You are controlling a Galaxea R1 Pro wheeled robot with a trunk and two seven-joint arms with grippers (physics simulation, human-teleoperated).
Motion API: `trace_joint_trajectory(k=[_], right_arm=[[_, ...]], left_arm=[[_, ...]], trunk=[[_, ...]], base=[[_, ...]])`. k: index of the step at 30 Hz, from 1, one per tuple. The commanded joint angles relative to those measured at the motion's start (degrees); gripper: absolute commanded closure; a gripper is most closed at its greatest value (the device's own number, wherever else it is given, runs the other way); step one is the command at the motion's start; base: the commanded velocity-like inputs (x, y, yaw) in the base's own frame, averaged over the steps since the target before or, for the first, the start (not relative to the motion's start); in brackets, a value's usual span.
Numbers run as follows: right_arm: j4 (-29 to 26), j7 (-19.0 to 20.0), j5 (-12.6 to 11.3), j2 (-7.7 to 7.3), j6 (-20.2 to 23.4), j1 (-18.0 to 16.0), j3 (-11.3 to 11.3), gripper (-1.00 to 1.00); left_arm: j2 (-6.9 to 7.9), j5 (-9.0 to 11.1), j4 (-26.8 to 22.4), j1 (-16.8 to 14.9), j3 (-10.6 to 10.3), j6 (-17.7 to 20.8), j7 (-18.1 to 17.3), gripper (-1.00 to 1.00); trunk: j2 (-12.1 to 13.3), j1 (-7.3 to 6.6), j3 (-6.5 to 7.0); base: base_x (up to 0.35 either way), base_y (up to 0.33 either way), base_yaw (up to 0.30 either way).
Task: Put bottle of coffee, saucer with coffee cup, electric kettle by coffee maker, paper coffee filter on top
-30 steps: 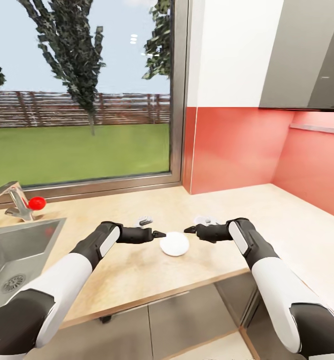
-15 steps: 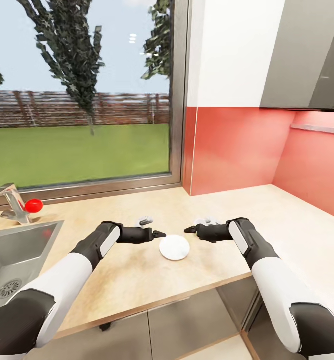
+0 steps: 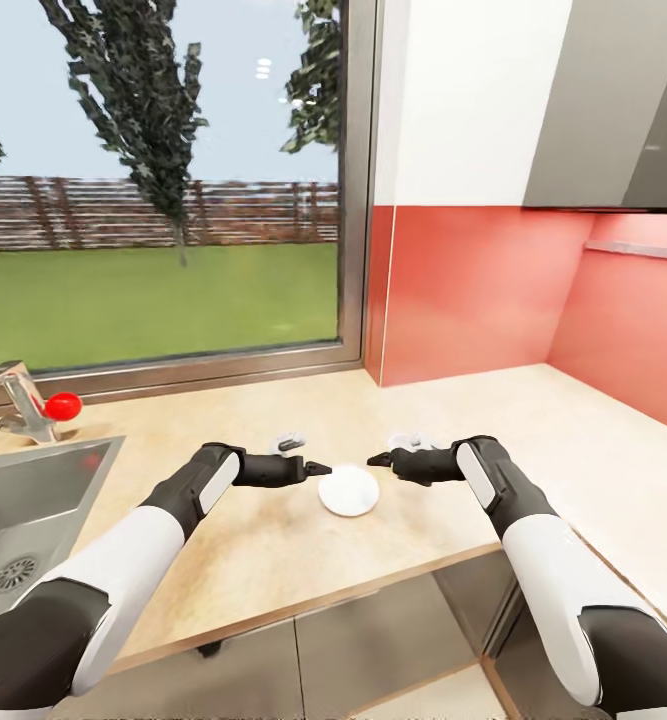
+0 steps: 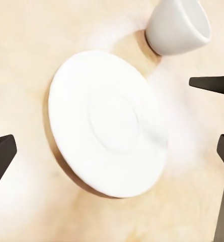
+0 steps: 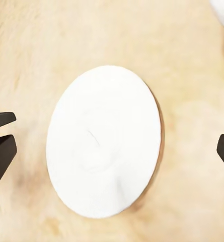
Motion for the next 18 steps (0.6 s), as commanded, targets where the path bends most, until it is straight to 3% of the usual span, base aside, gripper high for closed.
trace_joint_trajectory(k=[1, 18], right_arm=[[-0.05, 0.34, 0.24, -0.01, 0.21, -0.04, -0.05, -1.00], [-0.07, 0.34, 0.24, -0.01, 0.21, -0.04, -0.05, -1.00]], left_arm=[[0.01, 0.29, -0.02, -0.06, -0.11, 0.32, 0.02, -1.00], [-0.10, 0.37, -0.02, -0.06, -0.14, -0.08, -0.02, -1.00]], trunk=[[-0.48, 0.23, -0.35], [-6.89, 3.74, -4.68]], base=[[0.000, 0.000, 0.000], [0.000, 0.000, 0.000]])
